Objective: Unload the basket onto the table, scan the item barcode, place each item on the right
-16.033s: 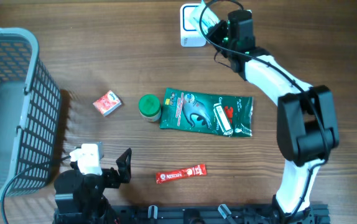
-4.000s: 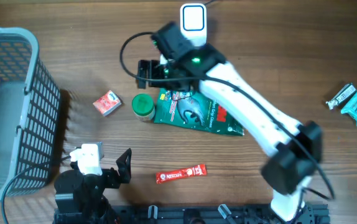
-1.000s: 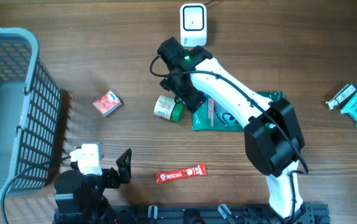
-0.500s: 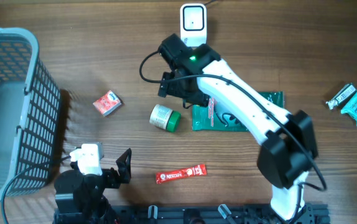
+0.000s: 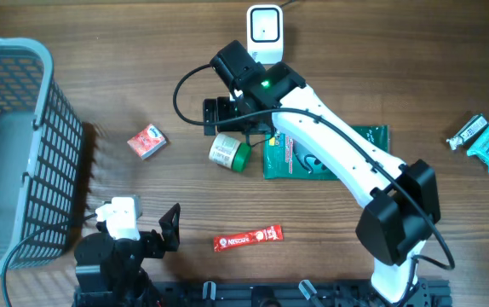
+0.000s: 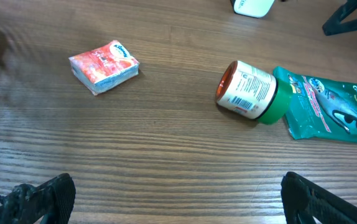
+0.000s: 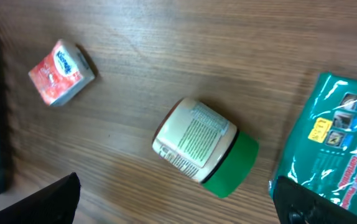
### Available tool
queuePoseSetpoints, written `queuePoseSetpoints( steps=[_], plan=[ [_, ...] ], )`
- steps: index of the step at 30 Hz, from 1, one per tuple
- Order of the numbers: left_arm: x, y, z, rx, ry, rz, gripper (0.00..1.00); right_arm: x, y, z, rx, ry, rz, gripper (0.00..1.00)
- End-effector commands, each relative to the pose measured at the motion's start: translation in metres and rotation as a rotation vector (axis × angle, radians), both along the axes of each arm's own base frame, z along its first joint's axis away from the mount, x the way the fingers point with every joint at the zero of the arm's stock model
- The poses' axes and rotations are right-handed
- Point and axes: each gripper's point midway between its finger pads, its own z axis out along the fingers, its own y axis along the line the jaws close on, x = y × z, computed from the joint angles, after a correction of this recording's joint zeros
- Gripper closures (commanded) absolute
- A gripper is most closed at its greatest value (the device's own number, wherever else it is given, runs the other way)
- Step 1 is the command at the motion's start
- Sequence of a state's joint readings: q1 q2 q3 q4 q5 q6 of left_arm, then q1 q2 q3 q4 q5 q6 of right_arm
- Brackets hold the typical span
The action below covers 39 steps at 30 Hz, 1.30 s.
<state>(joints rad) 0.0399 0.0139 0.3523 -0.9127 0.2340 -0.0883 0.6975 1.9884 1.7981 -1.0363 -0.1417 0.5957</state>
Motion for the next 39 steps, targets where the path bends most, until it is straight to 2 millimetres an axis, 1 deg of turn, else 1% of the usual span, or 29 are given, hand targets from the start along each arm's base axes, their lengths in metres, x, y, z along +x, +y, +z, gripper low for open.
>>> queuePoseSetpoints(
  steps=[1, 4, 7, 11, 14, 17, 20, 22, 23, 25, 28, 31, 34, 35, 38, 39],
  plan=[
    [0.001, -0.001, 0.001, 0.0, -0.011, -0.005, 0.0, -0.004, -0.005, -0.025, -0.024, 0.105, -0.051, 0.01],
    [0.001, -0.001, 0.001, 0.0, -0.011, -0.005, 0.0, -0.008, -0.008, -0.031, -0.033, 0.163, -0.145, 0.01],
    [0.001, -0.001, 0.001, 0.0, -0.011, -0.005, 0.0, -0.012, -0.002, -0.036, -0.014, 0.206, -0.189, 0.01],
    [0.001, -0.001, 0.001, 0.0, -0.011, -0.005, 0.0, -0.015, 0.005, -0.05, -0.01, 0.265, -0.27, 0.01],
    [0.001, -0.001, 0.001, 0.0, -0.011, -0.005, 0.0, -0.02, 0.012, -0.066, -0.003, 0.333, -0.313, 0.01],
    [0.001, -0.001, 0.001, 0.0, -0.011, -0.005, 0.0, -0.021, 0.013, -0.074, -0.009, 0.359, -0.349, 0.01],
    [0.001, -0.001, 0.001, 0.0, -0.011, -0.005, 0.0, -0.022, 0.015, -0.085, -0.018, 0.38, -0.348, 0.01],
    [0.001, -0.001, 0.001, 0.0, -0.011, -0.005, 0.0, -0.024, 0.013, -0.097, -0.04, 0.4, -0.351, 0.01],
    [0.001, -0.001, 0.001, 0.0, -0.011, -0.005, 0.0, -0.028, 0.014, -0.107, -0.056, 0.421, -0.347, 0.01],
    [0.001, -0.001, 0.001, 0.0, -0.011, -0.005, 0.0, -0.033, 0.014, -0.121, -0.081, 0.446, -0.344, 0.01],
    [0.001, -0.001, 0.001, 0.0, -0.011, -0.005, 0.0, -0.035, 0.013, -0.133, -0.106, 0.452, -0.342, 0.01],
    [0.001, -0.001, 0.001, 0.0, -0.011, -0.005, 0.0, -0.028, 0.005, -0.135, -0.147, 0.394, -0.319, 0.02],
    [0.001, -0.001, 0.001, 0.0, -0.011, -0.005, 0.0, -0.022, 0.002, -0.137, -0.169, 0.343, -0.257, 0.11],
    [0.001, -0.001, 0.001, 0.0, -0.011, -0.005, 0.0, -0.021, 0.0, -0.137, -0.177, 0.33, -0.233, 0.13],
    [0.001, -0.001, 0.001, 0.0, -0.011, -0.005, 0.0, -0.022, 0.0, -0.137, -0.182, 0.311, -0.145, 0.19],
    [0.001, -0.001, 0.001, 0.0, -0.011, -0.005, 0.0, -0.026, 0.003, -0.136, -0.16, 0.334, -0.115, 0.2]
  ],
)
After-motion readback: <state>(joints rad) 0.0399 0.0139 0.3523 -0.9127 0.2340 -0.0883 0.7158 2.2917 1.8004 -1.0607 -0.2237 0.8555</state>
